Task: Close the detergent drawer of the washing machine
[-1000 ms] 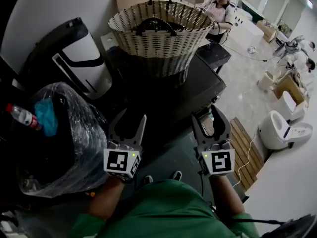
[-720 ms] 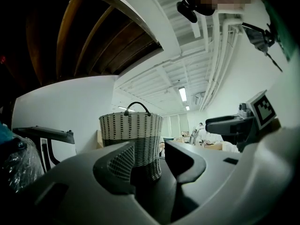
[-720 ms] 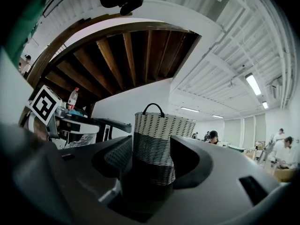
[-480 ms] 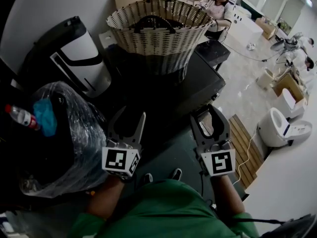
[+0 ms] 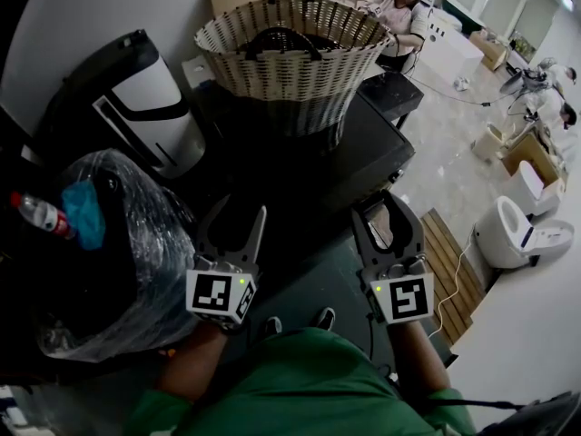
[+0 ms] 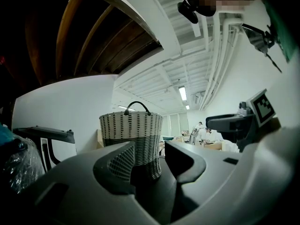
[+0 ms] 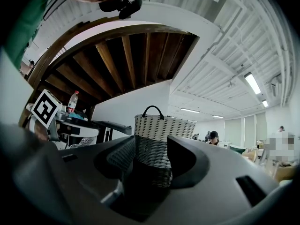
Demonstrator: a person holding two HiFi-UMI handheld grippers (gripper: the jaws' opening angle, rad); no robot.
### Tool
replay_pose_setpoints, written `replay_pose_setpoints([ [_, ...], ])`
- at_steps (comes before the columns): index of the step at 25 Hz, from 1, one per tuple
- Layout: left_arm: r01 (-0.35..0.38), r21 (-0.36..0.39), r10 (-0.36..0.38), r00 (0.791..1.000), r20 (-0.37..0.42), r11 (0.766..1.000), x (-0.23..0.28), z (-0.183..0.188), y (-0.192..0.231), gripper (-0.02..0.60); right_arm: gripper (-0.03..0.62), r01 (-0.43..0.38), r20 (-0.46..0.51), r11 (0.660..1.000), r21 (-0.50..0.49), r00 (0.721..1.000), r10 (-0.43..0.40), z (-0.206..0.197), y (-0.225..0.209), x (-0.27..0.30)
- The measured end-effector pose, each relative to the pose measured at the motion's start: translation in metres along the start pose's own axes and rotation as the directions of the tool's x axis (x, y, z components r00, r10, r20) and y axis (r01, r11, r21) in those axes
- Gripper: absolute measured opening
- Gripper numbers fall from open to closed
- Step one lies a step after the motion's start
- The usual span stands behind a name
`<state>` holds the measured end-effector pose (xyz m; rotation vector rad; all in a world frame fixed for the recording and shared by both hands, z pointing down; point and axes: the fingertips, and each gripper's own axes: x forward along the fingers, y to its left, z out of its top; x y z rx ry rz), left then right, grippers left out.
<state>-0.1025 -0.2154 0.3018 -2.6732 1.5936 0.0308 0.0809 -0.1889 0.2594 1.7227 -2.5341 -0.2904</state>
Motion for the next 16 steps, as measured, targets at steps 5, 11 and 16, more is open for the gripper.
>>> replay_pose_setpoints([
  [5,0.001,0.009,-0.001,1.000,0.006,1.000,0.0004,0.0038,-0.0004,0.204,0.225,0.009,0.000,1.000,0.000,1.000,-0.009,-0.0038,-0.0019,-0.0004],
  [11,0.003,0.010,-0.003,1.000,0.004,1.000,0.0012,0.0025,-0.0018,0.204,0.225,0.005,0.014,1.000,0.005,1.000,-0.005,0.0018,-0.0017,0.0009],
  [16,0.002,0.008,-0.002,1.000,0.002,1.000,0.0021,0.0018,-0.0016,0.206,0.225,0.020,-0.002,1.000,0.001,1.000,-0.020,-0.0066,-0.0058,-0.0013],
])
